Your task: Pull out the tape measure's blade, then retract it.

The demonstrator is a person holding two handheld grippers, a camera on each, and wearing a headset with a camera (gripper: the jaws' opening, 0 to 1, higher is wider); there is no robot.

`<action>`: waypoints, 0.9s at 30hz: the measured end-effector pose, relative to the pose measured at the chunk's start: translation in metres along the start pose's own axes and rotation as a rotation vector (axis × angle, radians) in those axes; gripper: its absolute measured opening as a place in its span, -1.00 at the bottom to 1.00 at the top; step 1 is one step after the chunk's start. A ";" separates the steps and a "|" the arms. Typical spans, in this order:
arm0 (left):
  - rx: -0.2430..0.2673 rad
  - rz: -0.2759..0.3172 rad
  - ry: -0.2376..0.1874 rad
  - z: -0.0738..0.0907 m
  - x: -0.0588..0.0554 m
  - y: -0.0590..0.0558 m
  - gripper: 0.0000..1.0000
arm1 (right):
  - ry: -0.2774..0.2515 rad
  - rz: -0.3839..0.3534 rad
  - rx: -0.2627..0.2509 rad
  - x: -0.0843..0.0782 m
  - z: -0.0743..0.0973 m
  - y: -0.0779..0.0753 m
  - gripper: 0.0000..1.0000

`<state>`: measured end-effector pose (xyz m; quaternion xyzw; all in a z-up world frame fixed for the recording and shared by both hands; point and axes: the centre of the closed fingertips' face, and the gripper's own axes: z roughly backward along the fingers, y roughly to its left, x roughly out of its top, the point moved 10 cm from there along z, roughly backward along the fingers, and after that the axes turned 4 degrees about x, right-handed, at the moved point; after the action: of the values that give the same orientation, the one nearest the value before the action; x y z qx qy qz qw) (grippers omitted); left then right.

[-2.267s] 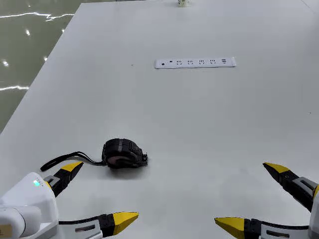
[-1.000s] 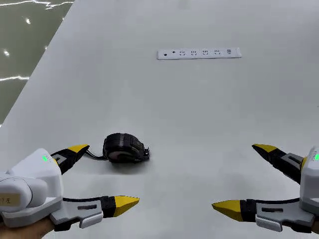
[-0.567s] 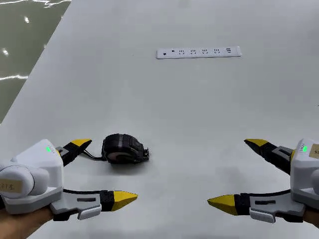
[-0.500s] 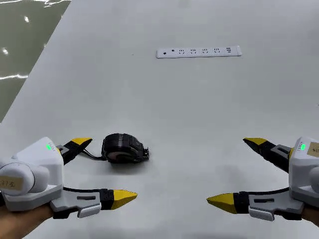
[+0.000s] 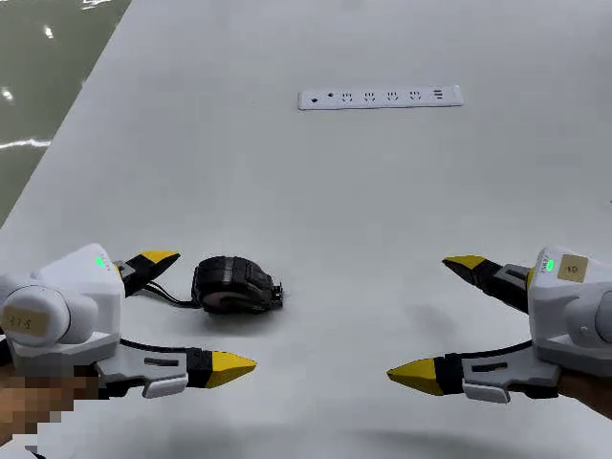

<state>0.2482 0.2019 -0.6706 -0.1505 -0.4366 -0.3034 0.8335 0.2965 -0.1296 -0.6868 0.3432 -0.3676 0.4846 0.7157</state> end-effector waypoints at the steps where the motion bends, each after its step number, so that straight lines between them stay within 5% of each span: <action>1: -0.003 -0.002 0.003 -0.001 0.000 0.001 0.97 | 0.001 0.008 0.006 0.001 -0.001 -0.001 0.87; 27: -0.112 -0.130 0.097 -0.013 0.009 0.023 0.57 | 0.035 0.148 0.152 0.014 -0.042 -0.017 0.54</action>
<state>0.2745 0.2094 -0.6704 -0.1534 -0.3872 -0.3876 0.8224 0.3242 -0.0924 -0.6978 0.3599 -0.3414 0.5687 0.6562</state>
